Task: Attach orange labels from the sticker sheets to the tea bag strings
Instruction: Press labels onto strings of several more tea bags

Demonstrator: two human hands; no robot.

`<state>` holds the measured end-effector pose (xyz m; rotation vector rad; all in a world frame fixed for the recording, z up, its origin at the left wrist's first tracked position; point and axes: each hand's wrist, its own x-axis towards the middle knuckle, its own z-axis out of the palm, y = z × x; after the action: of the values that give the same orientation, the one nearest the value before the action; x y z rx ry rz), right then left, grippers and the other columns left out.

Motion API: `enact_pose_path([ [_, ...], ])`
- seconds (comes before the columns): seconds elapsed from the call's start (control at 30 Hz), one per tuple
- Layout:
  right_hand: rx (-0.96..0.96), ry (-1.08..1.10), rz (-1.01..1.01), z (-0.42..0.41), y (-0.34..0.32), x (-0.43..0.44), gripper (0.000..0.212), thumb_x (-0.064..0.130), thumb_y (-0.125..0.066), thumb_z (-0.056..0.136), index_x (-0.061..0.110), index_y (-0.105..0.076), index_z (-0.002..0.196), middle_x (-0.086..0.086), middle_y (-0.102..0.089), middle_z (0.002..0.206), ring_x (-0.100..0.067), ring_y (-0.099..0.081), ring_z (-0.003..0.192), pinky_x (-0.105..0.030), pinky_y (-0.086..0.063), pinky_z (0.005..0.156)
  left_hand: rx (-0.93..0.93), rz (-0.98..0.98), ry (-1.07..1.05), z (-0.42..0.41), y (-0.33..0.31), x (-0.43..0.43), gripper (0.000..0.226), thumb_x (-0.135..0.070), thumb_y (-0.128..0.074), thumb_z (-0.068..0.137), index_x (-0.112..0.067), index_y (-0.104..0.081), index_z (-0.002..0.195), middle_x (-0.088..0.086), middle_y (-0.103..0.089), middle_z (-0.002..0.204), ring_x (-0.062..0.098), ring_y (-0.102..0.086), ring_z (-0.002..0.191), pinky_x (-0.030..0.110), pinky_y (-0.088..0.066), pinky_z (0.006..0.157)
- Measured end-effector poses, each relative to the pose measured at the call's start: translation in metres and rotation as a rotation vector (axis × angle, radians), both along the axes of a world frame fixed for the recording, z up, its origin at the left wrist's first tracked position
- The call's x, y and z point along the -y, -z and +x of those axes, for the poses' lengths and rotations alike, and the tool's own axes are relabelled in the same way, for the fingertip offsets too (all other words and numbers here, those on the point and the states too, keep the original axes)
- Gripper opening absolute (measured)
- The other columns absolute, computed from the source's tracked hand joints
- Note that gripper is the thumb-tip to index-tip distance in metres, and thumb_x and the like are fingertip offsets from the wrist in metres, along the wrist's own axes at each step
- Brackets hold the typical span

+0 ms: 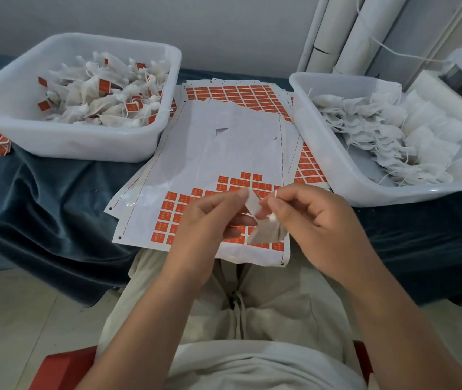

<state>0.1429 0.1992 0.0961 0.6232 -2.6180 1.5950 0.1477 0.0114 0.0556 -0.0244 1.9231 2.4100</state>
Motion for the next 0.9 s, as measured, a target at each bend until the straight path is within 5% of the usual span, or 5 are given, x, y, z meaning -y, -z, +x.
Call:
enact_pose_path([
  [0.17, 0.027, -0.073, 0.082, -0.001, -0.002, -0.003, 0.017, 0.031, -0.061, 0.106, 0.027, -0.075, 0.097, 0.016, -0.074, 0.118, -0.005, -0.069, 0.112, -0.03, -0.058, 0.09, -0.014, -0.049, -0.155, 0.001, -0.005, 0.004, 0.025, -0.035, -0.069, 0.099, -0.027, -0.081, 0.079, -0.011, -0.071, 0.07, 0.003, -0.066, 0.06, 0.013, -0.049, 0.055],
  [0.23, -0.002, -0.104, 0.245, 0.0, -0.004, -0.004, 0.017, 0.041, -0.059, 0.103, 0.036, -0.074, 0.097, 0.024, -0.058, 0.134, 0.01, -0.056, 0.12, -0.02, -0.046, 0.094, 0.04, 0.033, -0.252, 0.0, -0.004, 0.002, 0.021, -0.037, -0.069, 0.099, -0.027, -0.083, 0.087, -0.005, -0.074, 0.075, 0.01, -0.073, 0.064, 0.021, -0.055, 0.058],
  [0.33, -0.099, -0.139, 0.45, 0.004, -0.009, -0.004, 0.016, 0.043, -0.058, 0.102, 0.037, -0.071, 0.095, 0.024, -0.053, 0.116, 0.01, -0.053, 0.094, -0.009, -0.036, 0.077, 0.015, 0.022, -0.332, 0.0, 0.0, -0.004, 0.019, -0.038, -0.067, 0.101, -0.03, -0.084, 0.094, -0.001, -0.077, 0.082, 0.014, -0.074, 0.071, 0.028, -0.058, 0.065],
  [0.5, -0.171, -0.182, 0.411, 0.011, -0.014, 0.002, 0.02, 0.034, -0.057, 0.105, 0.029, -0.068, 0.091, 0.013, -0.062, 0.074, -0.014, -0.061, 0.07, -0.022, -0.044, 0.061, -0.103, -0.092, -0.18, 0.006, -0.001, -0.015, 0.025, -0.032, -0.061, 0.106, -0.025, -0.082, 0.094, -0.001, -0.076, 0.084, 0.017, -0.072, 0.076, 0.027, -0.057, 0.067],
  [0.9, -0.475, 0.147, 0.372, 0.003, -0.01, -0.003, 0.014, 0.022, -0.067, 0.103, 0.016, -0.074, 0.093, 0.006, -0.069, 0.082, -0.014, -0.062, 0.073, -0.031, -0.047, 0.068, -0.086, -0.214, -0.074, 0.01, -0.004, -0.024, 0.028, -0.031, -0.051, 0.109, -0.011, -0.067, 0.098, -0.006, -0.071, 0.077, 0.005, -0.069, 0.067, 0.015, -0.052, 0.061],
])
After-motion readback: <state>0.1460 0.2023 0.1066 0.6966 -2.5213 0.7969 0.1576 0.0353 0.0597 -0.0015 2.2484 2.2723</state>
